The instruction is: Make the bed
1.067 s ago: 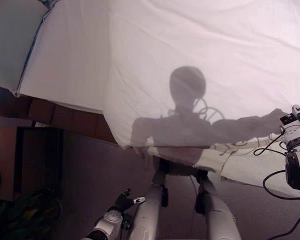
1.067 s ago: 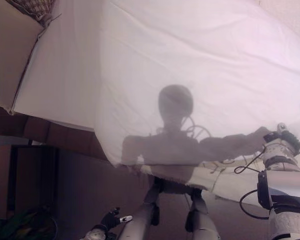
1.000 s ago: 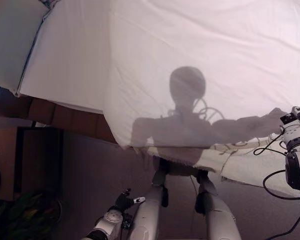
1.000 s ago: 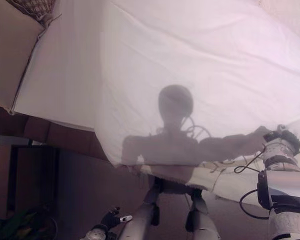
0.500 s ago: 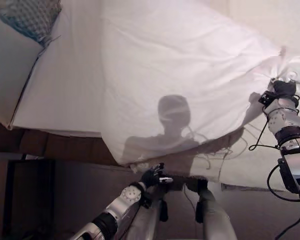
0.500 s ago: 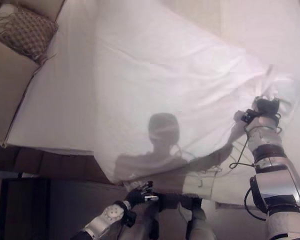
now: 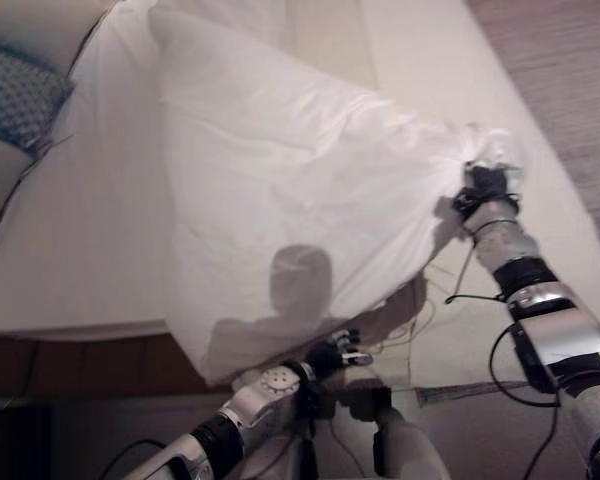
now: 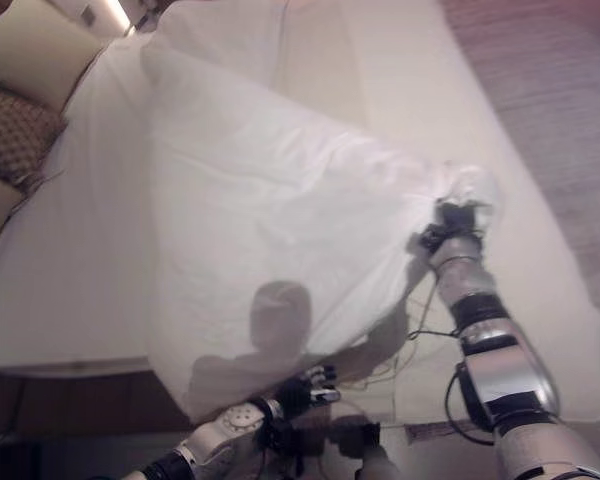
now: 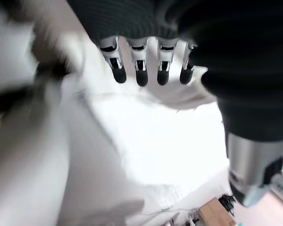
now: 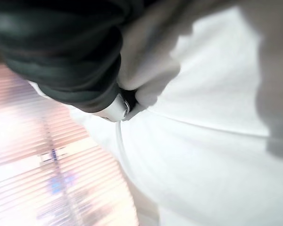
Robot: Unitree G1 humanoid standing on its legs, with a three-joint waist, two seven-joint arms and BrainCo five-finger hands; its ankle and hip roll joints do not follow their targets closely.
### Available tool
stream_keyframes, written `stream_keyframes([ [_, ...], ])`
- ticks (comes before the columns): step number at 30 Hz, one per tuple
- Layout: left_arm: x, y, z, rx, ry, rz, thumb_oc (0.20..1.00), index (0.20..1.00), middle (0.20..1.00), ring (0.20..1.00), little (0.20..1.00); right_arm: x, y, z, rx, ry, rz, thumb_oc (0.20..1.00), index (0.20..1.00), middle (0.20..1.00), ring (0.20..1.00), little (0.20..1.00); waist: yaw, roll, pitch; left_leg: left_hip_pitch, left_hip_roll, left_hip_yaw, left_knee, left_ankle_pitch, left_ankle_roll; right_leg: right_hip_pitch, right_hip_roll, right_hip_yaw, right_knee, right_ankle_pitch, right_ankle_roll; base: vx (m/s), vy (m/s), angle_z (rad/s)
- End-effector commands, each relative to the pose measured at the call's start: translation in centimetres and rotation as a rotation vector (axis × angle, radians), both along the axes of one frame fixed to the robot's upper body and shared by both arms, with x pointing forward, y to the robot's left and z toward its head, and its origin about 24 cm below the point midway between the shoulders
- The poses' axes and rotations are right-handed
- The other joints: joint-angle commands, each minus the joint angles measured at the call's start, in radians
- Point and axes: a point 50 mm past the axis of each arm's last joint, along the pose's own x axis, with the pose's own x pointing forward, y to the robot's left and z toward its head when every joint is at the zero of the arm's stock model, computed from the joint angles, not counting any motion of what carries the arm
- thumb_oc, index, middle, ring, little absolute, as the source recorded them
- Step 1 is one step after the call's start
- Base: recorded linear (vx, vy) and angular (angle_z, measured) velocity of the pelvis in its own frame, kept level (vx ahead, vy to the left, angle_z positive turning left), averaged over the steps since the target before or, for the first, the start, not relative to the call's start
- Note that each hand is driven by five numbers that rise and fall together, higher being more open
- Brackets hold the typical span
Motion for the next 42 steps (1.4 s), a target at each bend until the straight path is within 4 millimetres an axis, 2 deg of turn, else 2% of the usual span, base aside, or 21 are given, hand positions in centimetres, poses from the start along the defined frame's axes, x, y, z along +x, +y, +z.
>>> stream_keyframes([
  [1,-3.1,-2.7,-0.9,-0.08,0.18,0.016,1.0,1.0,1.0,1.0,1.0,-0.5,0.8,3.6,0.021,-0.205,0.031,0.2,0.2,0.2,0.2,0.2,0.007,0.019,-0.117,0.029,-0.043,0.036,0.02,-0.116,-0.002,-0.021,0.0,0.009,0.052,-0.068,0.106,0.01,0.016,-0.1],
  [2,-3.2,-2.7,-0.9,-0.08,0.18,0.016,1.0,1.0,1.0,1.0,1.0,-0.5,0.8,3.6,0.021,-0.204,0.03,0.2,0.2,0.2,0.2,0.2,0.008,0.019,-0.118,0.03,-0.043,0.037,0.02,-0.116,-0.002,-0.021,0.0,0.009,0.052,-0.068,0.106,-0.01,0.0,-0.12],
  [3,-4.0,-3.8,-0.9,-0.088,0.225,0.013,1.0,1.0,1.0,1.0,1.0,-1.1,2.1,2.9,0.032,-0.216,0.068,0.2,0.2,0.2,0.2,0.2,0.0,0.006,-0.128,0.043,-0.043,0.049,0.023,-0.124,0.001,-0.013,0.0,0.021,0.051,-0.062,0.113,-0.01,0.001,-0.22],
  [9,-4.6,-4.9,-0.7,-0.1,0.255,0.004,1.0,1.0,1.0,1.0,1.0,-1.8,3.9,2.8,0.013,-0.246,0.115,0.2,0.2,0.2,0.2,0.2,0.002,-0.009,-0.146,0.061,-0.042,0.079,0.022,-0.131,0.007,-0.012,0.0,0.047,0.047,-0.049,0.126,-0.03,0.002,-0.17],
  [12,-3.9,-5.4,-0.3,-0.119,0.26,0.055,1.0,1.0,1.0,1.0,1.0,-2.6,4.7,2.3,0.04,-0.264,0.139,0.2,0.2,0.2,0.2,0.2,0.003,-0.019,-0.155,0.064,-0.043,0.083,0.014,-0.126,0.008,-0.017,-0.001,0.052,0.047,-0.045,0.127,-0.02,-0.01,-0.09],
  [14,-3.4,-6.0,-0.1,-0.15,0.299,0.127,1.0,1.0,1.0,1.0,1.0,-3.6,5.0,1.0,0.067,-0.254,0.155,0.2,0.2,0.2,0.2,0.2,-0.005,-0.027,-0.162,0.067,-0.045,0.078,0.007,-0.123,0.008,-0.016,-0.005,0.045,0.047,-0.044,0.125,0.0,0.0,0.0],
  [17,-0.5,-6.3,1.4,-0.261,0.331,0.364,1.0,1.0,1.0,1.0,1.0,-4.9,5.4,0.0,0.077,-0.257,0.168,0.2,0.2,0.2,0.2,0.2,-0.015,-0.041,-0.163,0.071,-0.046,0.075,0.008,-0.128,0.009,-0.014,-0.007,0.04,0.049,-0.046,0.128,0.0,-0.016,0.0],
  [18,1.7,-5.6,1.9,-0.32,0.358,0.524,1.0,1.0,1.0,1.0,1.0,-5.7,5.7,-1.1,0.093,-0.243,0.17,0.2,0.2,0.2,0.2,0.2,-0.018,-0.053,-0.167,0.078,-0.045,0.078,0.009,-0.132,0.01,-0.012,-0.007,0.042,0.051,-0.046,0.128,0.0,-0.04,0.0],
  [19,1.8,-5.5,2.0,-0.321,0.357,0.525,1.0,1.0,1.0,1.0,1.0,-5.7,5.7,-1.0,0.093,-0.244,0.172,0.2,0.2,0.2,0.2,0.2,-0.018,-0.054,-0.168,0.074,-0.046,0.079,0.008,-0.127,0.009,-0.016,-0.007,0.044,0.05,-0.042,0.127,0.02,-0.046,0.0],
  [20,3.0,-4.6,2.0,-0.335,0.37,0.631,1.0,1.0,1.0,1.0,1.0,-6.1,5.9,-1.5,0.112,-0.234,0.174,0.2,0.2,0.2,0.2,0.2,-0.017,-0.06,-0.172,0.082,-0.044,0.081,0.011,-0.134,0.01,-0.01,-0.006,0.044,0.053,-0.047,0.128,0.0,0.0,0.0],
  [21,3.1,-4.6,2.1,-0.336,0.368,0.632,1.0,1.0,1.0,1.0,1.0,-6.1,6.0,-1.5,0.112,-0.235,0.176,0.2,0.2,0.2,0.2,0.2,-0.017,-0.061,-0.172,0.079,-0.045,0.082,0.011,-0.131,0.01,-0.014,-0.007,0.045,0.052,-0.044,0.127,0.07,-0.047,-0.03],
  [22,6.9,-0.8,2.3,-0.284,0.29,0.865,1.0,1.0,1.0,1.0,1.0,-6.9,5.7,-2.0,0.119,-0.234,0.168,0.2,0.2,0.2,0.2,0.2,-0.017,-0.069,-0.185,0.101,-0.042,0.089,0.015,-0.144,0.01,0.002,-0.005,0.051,0.058,-0.054,0.126,0.04,-0.036,-0.04],
  [23,7.0,-0.8,2.3,-0.285,0.289,0.866,1.0,1.0,1.0,1.0,1.0,-6.9,5.7,-2.0,0.118,-0.235,0.169,0.2,0.2,0.2,0.2,0.2,-0.017,-0.07,-0.186,0.097,-0.043,0.091,0.015,-0.14,0.009,-0.002,-0.006,0.053,0.058,-0.05,0.125,0.07,-0.038,-0.07],
  [25,8.8,1.1,3.2,-0.303,0.255,1.003,1.0,1.0,1.0,1.0,1.0,-7.7,5.3,-2.4,0.122,-0.237,0.153,0.2,0.2,0.2,0.2,0.2,-0.017,-0.071,-0.196,0.11,-0.042,0.091,0.013,-0.144,0.008,0.009,-0.005,0.051,0.062,-0.059,0.12,0.05,-0.023,-0.1],
  [30,9.8,4.1,3.0,-0.246,0.219,1.136,1.0,1.0,1.0,1.0,1.0,-9.3,3.8,-3.9,0.137,-0.221,0.098,0.2,0.2,0.2,0.2,0.2,-0.019,-0.069,-0.222,0.139,-0.039,0.073,0.009,-0.153,0.005,0.04,-0.002,0.027,0.074,-0.09,0.106,0.08,-0.033,0.0],
  [34,10.2,5.9,3.0,-0.282,0.239,1.262,1.0,1.0,1.0,1.0,1.0,-10.4,2.5,-5.0,0.129,-0.199,0.05,0.2,0.2,0.2,0.2,0.2,-0.018,-0.07,-0.238,0.166,-0.036,0.064,0.005,-0.162,0.002,0.071,0.003,0.008,0.079,-0.111,0.097,0.08,-0.033,0.12],
  [40,9.9,7.3,2.7,-0.386,0.311,1.431,1.0,1.0,1.0,1.0,1.0,-11.0,0.3,-6.1,0.143,-0.164,-0.08,0.2,0.2,0.2,0.2,0.2,-0.004,-0.077,-0.263,0.191,-0.03,0.041,0.002,-0.171,-0.004,0.116,0.005,-0.022,0.067,-0.126,0.094,0.07,-0.046,0.11],
  [42,9.6,7.2,2.5,-0.406,0.339,1.452,1.0,1.0,1.0,1.0,1.0,-11.1,0.0,-6.2,0.166,-0.163,-0.11,0.2,0.2,0.2,0.2,0.2,0.0,-0.078,-0.272,0.194,-0.029,0.03,0.002,-0.174,-0.006,0.13,0.005,-0.034,0.056,-0.127,0.095,0.05,-0.033,0.2],
])
